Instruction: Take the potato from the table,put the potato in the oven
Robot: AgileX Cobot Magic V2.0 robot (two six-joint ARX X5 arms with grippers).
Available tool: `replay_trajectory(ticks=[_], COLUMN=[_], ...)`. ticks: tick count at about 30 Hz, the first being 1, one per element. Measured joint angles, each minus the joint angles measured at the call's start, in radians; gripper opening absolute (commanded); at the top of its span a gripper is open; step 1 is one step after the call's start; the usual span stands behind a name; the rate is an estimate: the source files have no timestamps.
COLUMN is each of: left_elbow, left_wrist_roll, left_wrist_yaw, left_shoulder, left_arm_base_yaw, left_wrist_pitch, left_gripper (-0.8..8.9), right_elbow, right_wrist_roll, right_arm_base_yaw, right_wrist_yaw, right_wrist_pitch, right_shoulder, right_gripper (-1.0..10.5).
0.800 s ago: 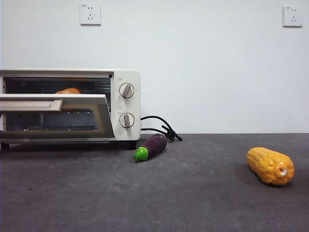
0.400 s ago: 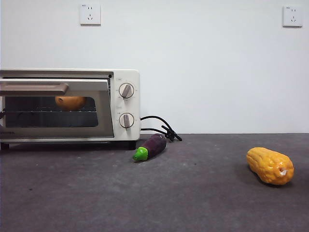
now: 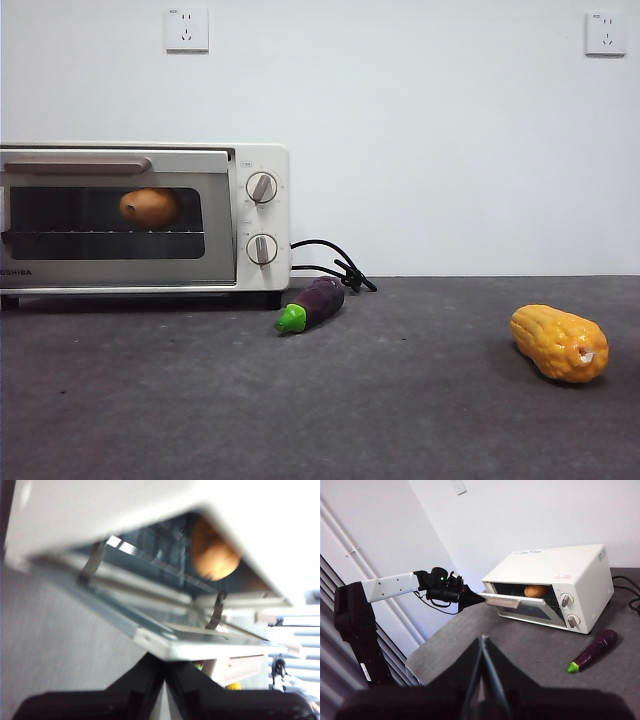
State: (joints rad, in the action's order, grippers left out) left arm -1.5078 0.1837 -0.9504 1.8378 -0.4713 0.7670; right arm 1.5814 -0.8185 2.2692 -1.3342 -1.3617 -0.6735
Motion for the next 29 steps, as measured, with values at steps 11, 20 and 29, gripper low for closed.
replay_trajectory(ticks=[11,20,29], left_elbow=[-0.011,-0.011,-0.011], left_wrist_roll=[0.114,0.117,0.112], left_wrist_yaw=[0.000,0.003,0.000], left_shoulder=[0.000,0.000,-0.043], left_arm_base_yaw=[0.051,0.125,0.223], left_wrist_pitch=[-0.162,-0.142,-0.124], left_gripper=[-0.07,-0.07,-0.07], right_elbow=[0.000,0.000,0.000], right_wrist_roll=[0.060,0.082,0.082], right_arm_base_yaw=[0.000,0.000,0.000], right_wrist_yaw=[-0.064,-0.188,-0.188], right_wrist_pitch=[0.000,0.000,0.000], right_shoulder=[0.000,0.000,0.000], right_gripper=[0.0,0.0,0.0])
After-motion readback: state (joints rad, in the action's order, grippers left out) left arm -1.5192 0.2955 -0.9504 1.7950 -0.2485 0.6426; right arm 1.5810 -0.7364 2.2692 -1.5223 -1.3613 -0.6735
